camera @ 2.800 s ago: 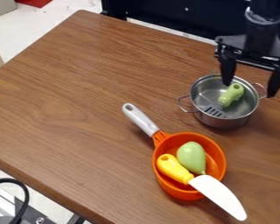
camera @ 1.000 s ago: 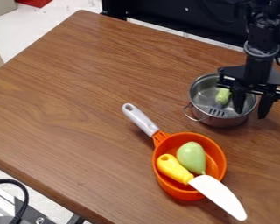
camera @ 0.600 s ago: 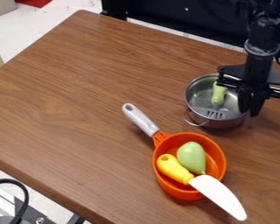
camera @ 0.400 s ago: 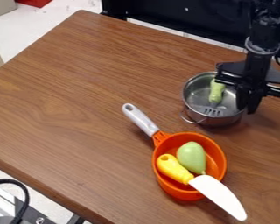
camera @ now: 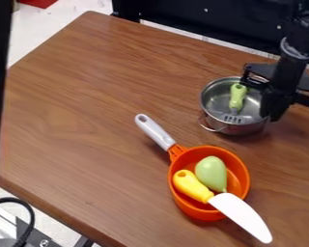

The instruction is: It moves the pot from right corner to left

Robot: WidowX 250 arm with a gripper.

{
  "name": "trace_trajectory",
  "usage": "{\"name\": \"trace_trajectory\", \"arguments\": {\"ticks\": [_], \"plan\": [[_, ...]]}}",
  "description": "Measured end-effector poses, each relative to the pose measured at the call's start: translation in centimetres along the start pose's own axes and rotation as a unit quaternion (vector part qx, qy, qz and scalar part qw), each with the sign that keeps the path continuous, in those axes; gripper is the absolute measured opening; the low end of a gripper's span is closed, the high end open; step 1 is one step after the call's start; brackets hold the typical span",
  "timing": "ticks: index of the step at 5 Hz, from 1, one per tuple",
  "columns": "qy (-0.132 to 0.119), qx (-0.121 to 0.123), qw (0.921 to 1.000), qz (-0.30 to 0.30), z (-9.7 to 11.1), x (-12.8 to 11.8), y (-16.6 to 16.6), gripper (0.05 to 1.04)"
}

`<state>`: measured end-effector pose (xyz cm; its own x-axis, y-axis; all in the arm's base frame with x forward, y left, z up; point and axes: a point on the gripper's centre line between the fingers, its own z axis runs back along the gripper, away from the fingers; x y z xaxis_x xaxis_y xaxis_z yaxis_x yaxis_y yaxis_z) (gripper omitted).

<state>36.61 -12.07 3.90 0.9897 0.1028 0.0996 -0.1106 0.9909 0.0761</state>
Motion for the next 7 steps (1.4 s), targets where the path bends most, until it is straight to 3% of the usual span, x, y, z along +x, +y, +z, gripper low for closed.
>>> {"name": "trace_trajectory", "arguments": {"ticks": [2, 4, 6, 7], "plan": [[-0.012, 0.014, 0.9998, 0.009, -0.2, 1.1, 2.1, 0.055], [-0.019, -0.004, 0.9997, 0.012, -0.6, 1.7, 5.0, 0.055], [-0.028, -0.006, 0.9994, 0.019, -0.4, 2.9, 8.4, 0.055], [-0.045, -0.013, 0.9989, 0.012, 0.2, 4.7, 10.1, 0.055]]}}
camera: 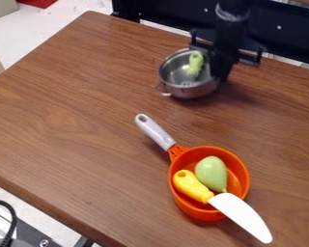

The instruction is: It moves the pot from right corner to left

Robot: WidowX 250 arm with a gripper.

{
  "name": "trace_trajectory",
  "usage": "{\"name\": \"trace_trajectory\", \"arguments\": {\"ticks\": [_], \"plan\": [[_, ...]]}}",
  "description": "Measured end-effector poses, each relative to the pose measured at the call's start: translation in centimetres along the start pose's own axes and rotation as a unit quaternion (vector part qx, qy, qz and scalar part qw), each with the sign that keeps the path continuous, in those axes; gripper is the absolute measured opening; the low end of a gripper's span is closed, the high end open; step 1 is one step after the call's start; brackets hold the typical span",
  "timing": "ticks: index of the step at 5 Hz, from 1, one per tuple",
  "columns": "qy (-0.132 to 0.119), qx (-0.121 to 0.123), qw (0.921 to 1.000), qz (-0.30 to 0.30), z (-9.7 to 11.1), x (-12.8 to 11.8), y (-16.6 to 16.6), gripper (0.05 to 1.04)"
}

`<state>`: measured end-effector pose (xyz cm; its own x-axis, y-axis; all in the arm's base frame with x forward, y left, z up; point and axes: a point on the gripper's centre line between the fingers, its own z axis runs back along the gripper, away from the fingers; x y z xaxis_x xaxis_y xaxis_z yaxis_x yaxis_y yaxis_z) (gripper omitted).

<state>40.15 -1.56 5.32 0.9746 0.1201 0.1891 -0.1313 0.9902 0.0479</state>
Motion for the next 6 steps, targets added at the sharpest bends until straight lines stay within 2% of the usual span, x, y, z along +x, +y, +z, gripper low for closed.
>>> {"name": "trace_trajectory", "arguments": {"ticks": [1, 3, 5, 6], "plan": [[0.018, -0.033, 0.9990, -0.026, -0.4, -0.2, 1.5, 0.055], [0.019, -0.031, 0.9989, -0.030, -0.1, -0.8, 3.9, 0.054], [0.021, -0.023, 0.9993, -0.023, 1.5, -2.7, 6.7, 0.054], [0.040, -0.026, 0.9982, -0.036, 1.2, -4.0, 8.2, 0.054]]}}
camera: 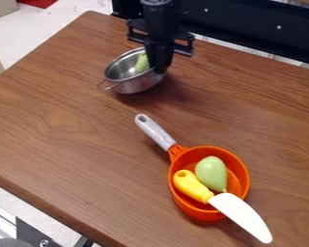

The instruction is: It moves the pot from right corner to left

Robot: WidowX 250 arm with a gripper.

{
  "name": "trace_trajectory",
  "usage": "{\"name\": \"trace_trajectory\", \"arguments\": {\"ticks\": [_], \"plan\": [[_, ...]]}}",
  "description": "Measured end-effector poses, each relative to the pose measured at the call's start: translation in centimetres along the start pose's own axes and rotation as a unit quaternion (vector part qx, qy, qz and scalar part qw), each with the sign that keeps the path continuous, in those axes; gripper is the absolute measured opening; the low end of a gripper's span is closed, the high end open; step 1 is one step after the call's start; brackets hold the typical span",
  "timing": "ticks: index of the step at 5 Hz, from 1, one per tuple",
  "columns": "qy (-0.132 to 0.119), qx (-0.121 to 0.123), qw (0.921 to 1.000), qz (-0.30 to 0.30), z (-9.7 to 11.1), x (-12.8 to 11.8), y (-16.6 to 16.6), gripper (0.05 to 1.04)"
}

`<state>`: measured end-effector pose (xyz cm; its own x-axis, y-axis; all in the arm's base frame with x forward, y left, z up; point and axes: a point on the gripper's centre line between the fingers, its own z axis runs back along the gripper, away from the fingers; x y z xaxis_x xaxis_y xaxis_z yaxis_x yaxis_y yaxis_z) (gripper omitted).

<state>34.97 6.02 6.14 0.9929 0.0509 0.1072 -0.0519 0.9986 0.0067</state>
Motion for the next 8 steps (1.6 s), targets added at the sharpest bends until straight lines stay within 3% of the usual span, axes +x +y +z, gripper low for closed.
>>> {"name": "trace_trajectory", "arguments": {"ticks": [2, 4, 5, 6, 8], "plan": [[0.001, 0.022, 0.9993, -0.029, -1.2, -1.1, 1.5, 0.054], [-0.005, 0.015, 0.9985, -0.052, -2.0, -1.7, 2.3, 0.054], [0.000, 0.000, 0.9987, -0.051, -2.0, -2.1, 2.7, 0.074], [0.011, -0.016, 0.9987, -0.048, -1.9, -2.3, 2.7, 0.218], [0.008, -0.016, 0.9989, -0.042, -1.7, -2.0, 2.3, 0.764]]}}
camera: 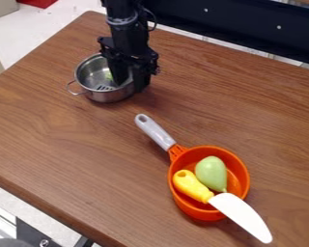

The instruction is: It moves the pot from right corner to left

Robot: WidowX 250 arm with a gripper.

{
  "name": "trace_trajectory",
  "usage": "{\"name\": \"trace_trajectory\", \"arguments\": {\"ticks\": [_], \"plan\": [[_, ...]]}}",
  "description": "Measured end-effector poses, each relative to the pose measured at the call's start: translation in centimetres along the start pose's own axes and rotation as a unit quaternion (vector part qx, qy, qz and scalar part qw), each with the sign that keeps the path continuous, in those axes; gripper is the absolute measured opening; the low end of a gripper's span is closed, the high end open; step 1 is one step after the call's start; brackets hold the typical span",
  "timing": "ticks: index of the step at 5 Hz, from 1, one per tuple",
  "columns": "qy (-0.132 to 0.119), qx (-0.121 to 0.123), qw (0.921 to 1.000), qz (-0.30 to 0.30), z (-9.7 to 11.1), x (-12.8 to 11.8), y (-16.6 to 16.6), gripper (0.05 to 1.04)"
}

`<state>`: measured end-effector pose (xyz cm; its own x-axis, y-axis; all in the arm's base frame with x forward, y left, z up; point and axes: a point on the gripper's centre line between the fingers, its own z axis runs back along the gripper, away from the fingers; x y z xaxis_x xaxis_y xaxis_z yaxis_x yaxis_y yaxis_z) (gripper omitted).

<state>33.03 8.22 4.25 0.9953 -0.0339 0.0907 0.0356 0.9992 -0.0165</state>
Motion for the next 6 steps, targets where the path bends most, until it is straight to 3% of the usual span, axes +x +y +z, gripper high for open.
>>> {"name": "trace_trajectory", "arguments": {"ticks": [1, 2, 4, 5, 6], "plan": [[-0.004, 0.005, 1.0000, 0.006, 0.0, 0.3, -0.3, 0.990], [0.007, 0.009, 0.9999, 0.013, 0.0, 0.1, -1.0, 0.999], [0.017, -0.001, 0.9991, 0.038, 2.5, 1.9, -2.9, 0.999], [-0.004, 0.003, 0.9990, 0.044, 4.4, 2.3, -3.9, 0.999], [-0.003, 0.003, 0.9990, 0.045, 4.6, 2.4, -5.6, 0.999]]}}
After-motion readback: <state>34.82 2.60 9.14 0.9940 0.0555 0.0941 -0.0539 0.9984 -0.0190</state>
